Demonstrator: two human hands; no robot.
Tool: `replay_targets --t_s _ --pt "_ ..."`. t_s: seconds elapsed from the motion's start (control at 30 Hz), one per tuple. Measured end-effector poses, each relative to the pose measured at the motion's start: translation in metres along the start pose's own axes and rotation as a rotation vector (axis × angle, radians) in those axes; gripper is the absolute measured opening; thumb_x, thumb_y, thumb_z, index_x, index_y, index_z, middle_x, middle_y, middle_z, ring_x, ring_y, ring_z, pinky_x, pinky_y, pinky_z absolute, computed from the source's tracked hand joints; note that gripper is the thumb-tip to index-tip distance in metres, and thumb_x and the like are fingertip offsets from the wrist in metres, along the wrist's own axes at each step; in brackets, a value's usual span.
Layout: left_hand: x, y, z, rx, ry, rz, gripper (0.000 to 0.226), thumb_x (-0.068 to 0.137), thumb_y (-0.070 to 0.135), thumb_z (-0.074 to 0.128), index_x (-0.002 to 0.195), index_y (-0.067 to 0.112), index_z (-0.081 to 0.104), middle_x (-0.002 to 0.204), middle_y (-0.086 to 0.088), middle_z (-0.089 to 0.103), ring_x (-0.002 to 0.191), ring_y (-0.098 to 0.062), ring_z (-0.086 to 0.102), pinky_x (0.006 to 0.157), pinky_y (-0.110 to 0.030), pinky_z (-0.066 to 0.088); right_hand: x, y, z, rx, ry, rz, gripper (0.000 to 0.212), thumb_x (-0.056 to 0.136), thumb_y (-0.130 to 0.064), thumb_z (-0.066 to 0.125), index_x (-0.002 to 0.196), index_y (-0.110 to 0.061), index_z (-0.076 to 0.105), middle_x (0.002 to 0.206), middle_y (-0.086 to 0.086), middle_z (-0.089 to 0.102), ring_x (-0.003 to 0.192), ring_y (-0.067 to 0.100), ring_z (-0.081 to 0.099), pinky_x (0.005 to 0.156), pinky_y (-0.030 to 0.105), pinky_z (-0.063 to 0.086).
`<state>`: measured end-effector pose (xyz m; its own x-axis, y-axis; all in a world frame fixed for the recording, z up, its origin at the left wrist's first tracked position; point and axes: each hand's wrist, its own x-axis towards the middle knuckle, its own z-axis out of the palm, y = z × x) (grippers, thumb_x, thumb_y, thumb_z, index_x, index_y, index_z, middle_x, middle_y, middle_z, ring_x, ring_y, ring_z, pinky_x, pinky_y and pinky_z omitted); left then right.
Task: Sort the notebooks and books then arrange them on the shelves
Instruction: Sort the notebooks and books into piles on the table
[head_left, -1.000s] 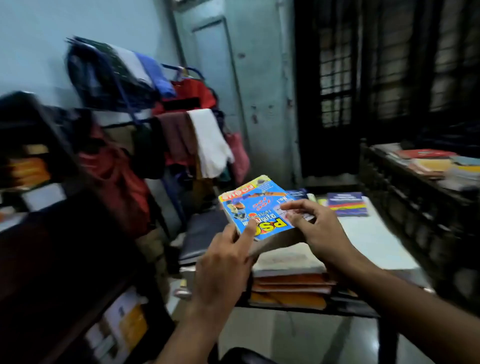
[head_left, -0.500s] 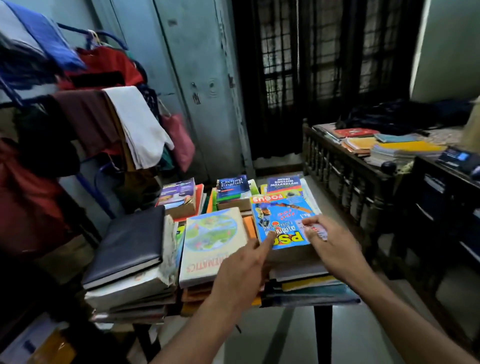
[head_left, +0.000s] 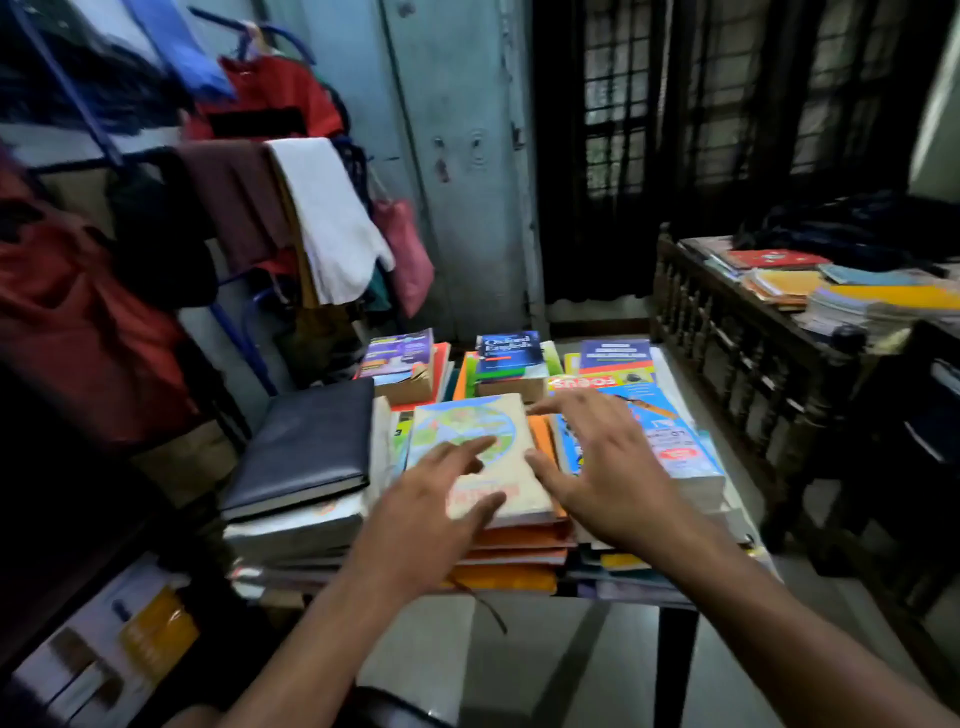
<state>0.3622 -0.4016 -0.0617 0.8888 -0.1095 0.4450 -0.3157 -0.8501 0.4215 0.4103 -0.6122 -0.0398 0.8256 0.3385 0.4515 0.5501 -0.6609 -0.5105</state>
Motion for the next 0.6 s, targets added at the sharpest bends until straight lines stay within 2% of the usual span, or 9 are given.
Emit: replay_targets --t_s 0.07,0.13,0.23,0.3,0.37,0.47,0.6 --pt "-0.033 -0.023 -0.040 -0.014 0.202 -0.041 0.046 0.089 0.051 0.061 0.132 0.035 0.059 0.112 0.016 0.064 0.106 -0.003 0.063 0.094 -0.032 0.051 0.011 -0.050 0.023 0.080 -0.104 -0.161 0.049 0.083 -0.057 0.046 0.122 -0.029 0.057 0.122 -0.004 0.057 0.118 0.021 0.051 0.103 0.042 0.040" --pt "-0.075 -0.050 -0.081 -0.001 0.445 -0.132 0.036 0.089 0.036 0.069 0.123 0.026 0.067 0.108 0.011 0.066 0.101 -0.005 0.066 0.091 -0.029 0.052 0.015 -0.101 0.049 0.155 -0.225 -0.309 0.045 0.086 -0.053 0.051 0.124 -0.029 0.055 0.123 -0.006 0.055 0.119 0.019 0.049 0.104 0.038 0.039" --pt "-0.192 -0.120 -0.165 0.110 0.897 -0.500 0.029 0.089 0.017 0.075 0.118 0.021 0.069 0.109 0.004 0.067 0.100 -0.008 0.067 0.090 -0.036 0.057 0.014 -0.216 0.121 0.298 -0.441 -0.593 0.042 0.088 -0.051 0.056 0.123 -0.029 0.056 0.119 -0.007 0.056 0.114 0.016 0.052 0.100 0.036 0.041" --pt "-0.279 -0.157 -0.216 0.189 1.144 -0.742 0.035 0.089 0.017 0.074 0.123 0.021 0.065 0.119 -0.001 0.064 0.105 -0.012 0.066 0.093 -0.045 0.057 0.005 -0.288 0.171 0.402 -0.538 -0.731 0.043 0.087 -0.051 0.057 0.122 -0.027 0.057 0.118 -0.007 0.058 0.113 0.015 0.055 0.100 0.035 0.043" --pt "-0.373 -0.173 -0.261 0.278 1.335 -0.986 0.047 0.089 0.022 0.073 0.134 0.018 0.058 0.132 -0.004 0.057 0.116 -0.018 0.061 0.100 -0.048 0.052 -0.018 -0.369 0.222 0.500 -0.681 -0.843 0.039 0.090 -0.040 0.068 0.123 -0.023 0.058 0.120 -0.003 0.060 0.118 0.014 0.056 0.101 0.027 0.041" --pt "-0.482 -0.170 -0.308 0.433 1.417 -1.287 0.067 0.091 0.027 0.071 0.150 0.015 0.041 0.149 -0.008 0.043 0.136 -0.024 0.047 0.114 -0.040 0.038 -0.074 -0.476 0.276 0.580 -0.870 -0.955 0.043 0.092 -0.035 0.069 0.131 -0.024 0.054 0.128 -0.002 0.056 0.125 0.011 0.052 0.100 0.022 0.038" --pt "-0.565 -0.175 -0.343 0.434 1.504 -1.489 0.085 0.094 0.036 0.068 0.160 0.017 0.017 0.165 -0.008 0.021 0.150 -0.026 0.026 0.120 -0.039 0.026 -0.148 -0.581 0.325 0.622 -1.043 -1.051 0.052 0.093 -0.037 0.066 0.139 -0.027 0.045 0.133 -0.002 0.050 0.125 0.014 0.051 0.102 0.030 0.044"
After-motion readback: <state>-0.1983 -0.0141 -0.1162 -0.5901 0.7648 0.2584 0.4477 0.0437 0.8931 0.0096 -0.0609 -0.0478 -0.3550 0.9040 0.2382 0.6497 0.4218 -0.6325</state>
